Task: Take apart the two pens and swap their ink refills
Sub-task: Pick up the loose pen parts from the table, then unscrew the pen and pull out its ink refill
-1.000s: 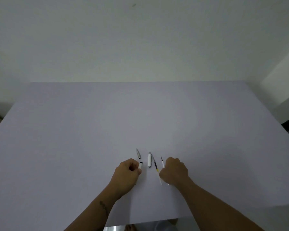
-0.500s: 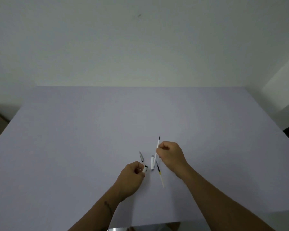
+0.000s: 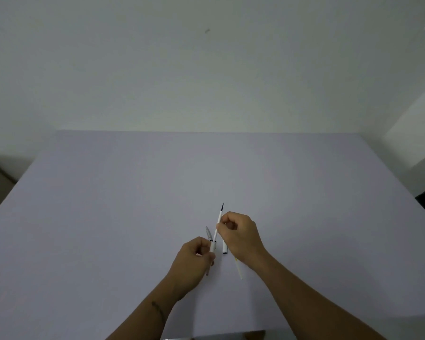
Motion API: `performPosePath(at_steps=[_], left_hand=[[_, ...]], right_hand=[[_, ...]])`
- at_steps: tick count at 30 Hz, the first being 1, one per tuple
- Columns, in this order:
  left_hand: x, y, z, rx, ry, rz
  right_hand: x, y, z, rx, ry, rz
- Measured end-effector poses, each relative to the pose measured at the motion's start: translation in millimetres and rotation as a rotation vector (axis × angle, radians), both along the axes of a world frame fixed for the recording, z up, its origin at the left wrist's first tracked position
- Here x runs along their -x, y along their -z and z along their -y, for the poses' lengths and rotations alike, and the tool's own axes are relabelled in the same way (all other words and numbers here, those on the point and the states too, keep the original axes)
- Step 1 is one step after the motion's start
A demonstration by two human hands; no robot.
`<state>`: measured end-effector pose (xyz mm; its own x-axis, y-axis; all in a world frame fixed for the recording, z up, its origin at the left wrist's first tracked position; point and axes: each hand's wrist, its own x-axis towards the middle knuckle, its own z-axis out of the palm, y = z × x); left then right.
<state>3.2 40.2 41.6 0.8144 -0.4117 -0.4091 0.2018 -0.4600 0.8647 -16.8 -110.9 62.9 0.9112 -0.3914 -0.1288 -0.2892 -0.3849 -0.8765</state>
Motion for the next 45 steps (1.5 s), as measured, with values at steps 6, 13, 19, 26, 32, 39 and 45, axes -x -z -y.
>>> performPosePath(at_steps=[6, 13, 19, 26, 32, 39, 45], left_hand=[[-5, 2, -8, 0.008, -0.094, 0.051], [-13, 4, -17, 0.008, -0.194, 0.094], [-18, 10, -24, -0.014, -0.237, 0.081], [-20, 15, -34, -0.044, -0.255, 0.063], [-13, 14, -39, -0.037, -0.258, 0.069], [-6, 5, -31, 0.024, -0.274, 0.056], [-3, -3, -23, 0.053, -0.239, 0.069]], right_hand=[[-1, 13, 1, 0.07, -0.165, -0.04], [-29, 38, 19, 0.288, -0.178, -0.362], [-52, 66, -1, 0.641, -0.334, -0.385], [-63, 80, -16, 0.818, -0.317, -0.386], [-62, 58, -16, 0.397, -0.15, -0.399], [-50, -5, -3, -0.314, 0.044, -0.197], [-37, -22, -2, -0.342, 0.094, -0.169]])
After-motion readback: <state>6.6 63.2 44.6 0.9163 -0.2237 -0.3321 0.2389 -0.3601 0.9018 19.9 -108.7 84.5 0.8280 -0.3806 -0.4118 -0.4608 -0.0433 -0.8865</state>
